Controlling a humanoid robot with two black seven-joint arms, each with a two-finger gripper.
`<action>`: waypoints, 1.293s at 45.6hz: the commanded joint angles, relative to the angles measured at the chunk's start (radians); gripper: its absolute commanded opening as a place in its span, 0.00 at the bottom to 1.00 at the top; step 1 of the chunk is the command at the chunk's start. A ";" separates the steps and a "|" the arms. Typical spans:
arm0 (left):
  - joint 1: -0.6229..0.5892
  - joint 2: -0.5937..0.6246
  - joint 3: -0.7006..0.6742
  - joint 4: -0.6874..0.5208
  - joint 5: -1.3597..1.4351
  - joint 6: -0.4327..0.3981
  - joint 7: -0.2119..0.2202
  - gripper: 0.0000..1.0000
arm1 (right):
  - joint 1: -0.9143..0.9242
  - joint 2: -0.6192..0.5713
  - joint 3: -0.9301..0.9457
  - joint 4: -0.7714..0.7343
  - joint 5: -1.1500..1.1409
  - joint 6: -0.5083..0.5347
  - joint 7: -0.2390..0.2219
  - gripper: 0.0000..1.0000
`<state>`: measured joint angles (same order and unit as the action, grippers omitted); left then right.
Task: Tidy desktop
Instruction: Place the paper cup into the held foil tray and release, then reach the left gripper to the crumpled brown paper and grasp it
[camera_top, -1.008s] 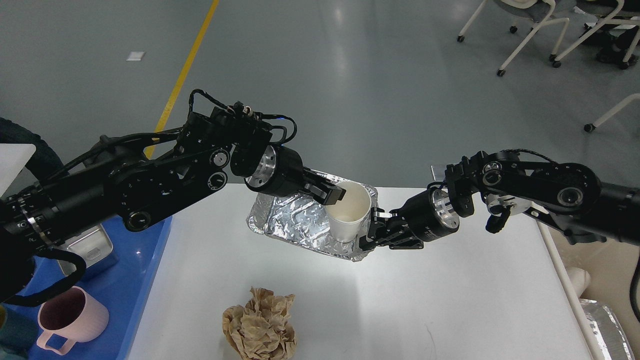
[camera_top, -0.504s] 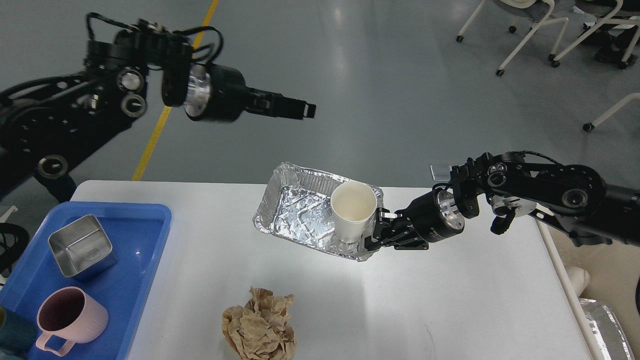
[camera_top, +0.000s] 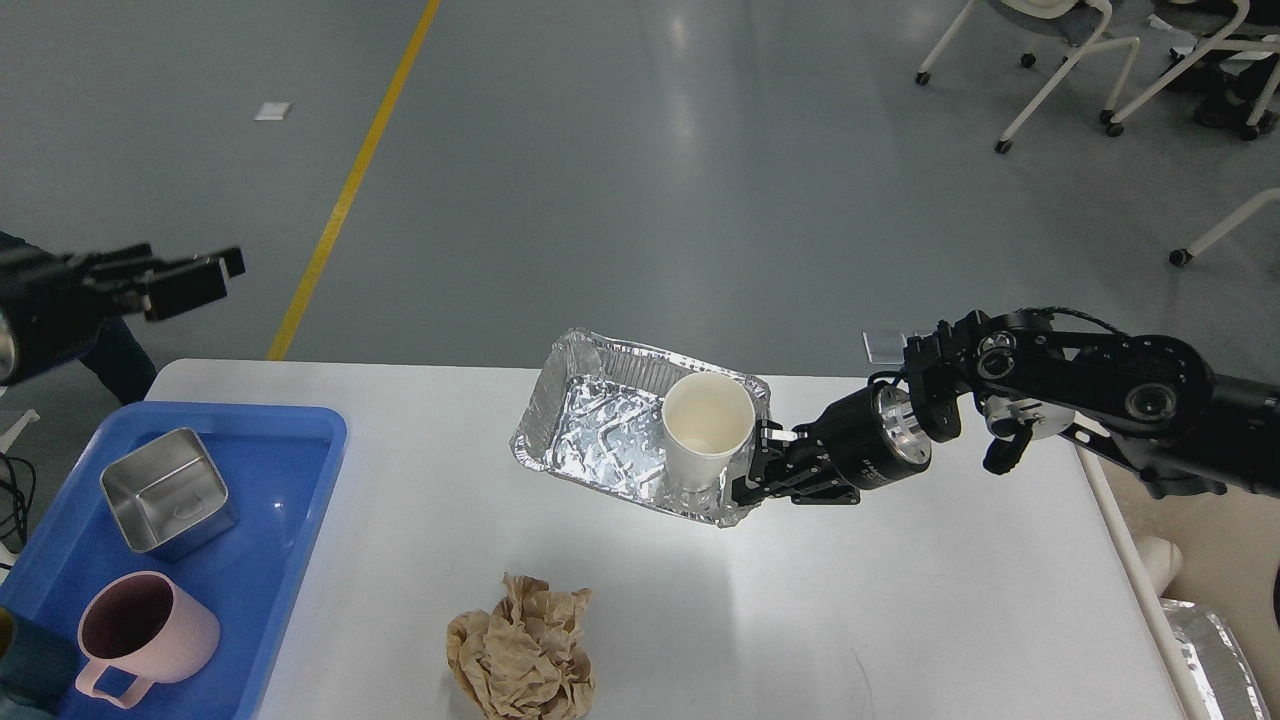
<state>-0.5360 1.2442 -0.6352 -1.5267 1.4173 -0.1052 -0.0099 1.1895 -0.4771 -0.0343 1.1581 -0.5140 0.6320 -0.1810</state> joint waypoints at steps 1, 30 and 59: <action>0.166 0.043 0.000 -0.024 -0.001 0.105 -0.009 0.97 | -0.002 -0.003 -0.004 0.000 0.000 0.000 0.000 0.00; 0.352 -0.064 0.038 -0.107 -0.001 0.134 -0.019 0.97 | -0.033 -0.008 0.002 0.006 -0.005 0.000 0.000 0.00; 0.289 -0.563 0.210 -0.056 0.083 0.027 0.016 0.97 | -0.025 -0.006 0.005 0.006 -0.005 0.000 0.000 0.00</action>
<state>-0.2424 0.6794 -0.4504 -1.5929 1.4984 -0.0760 0.0074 1.1633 -0.4831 -0.0290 1.1656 -0.5185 0.6320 -0.1810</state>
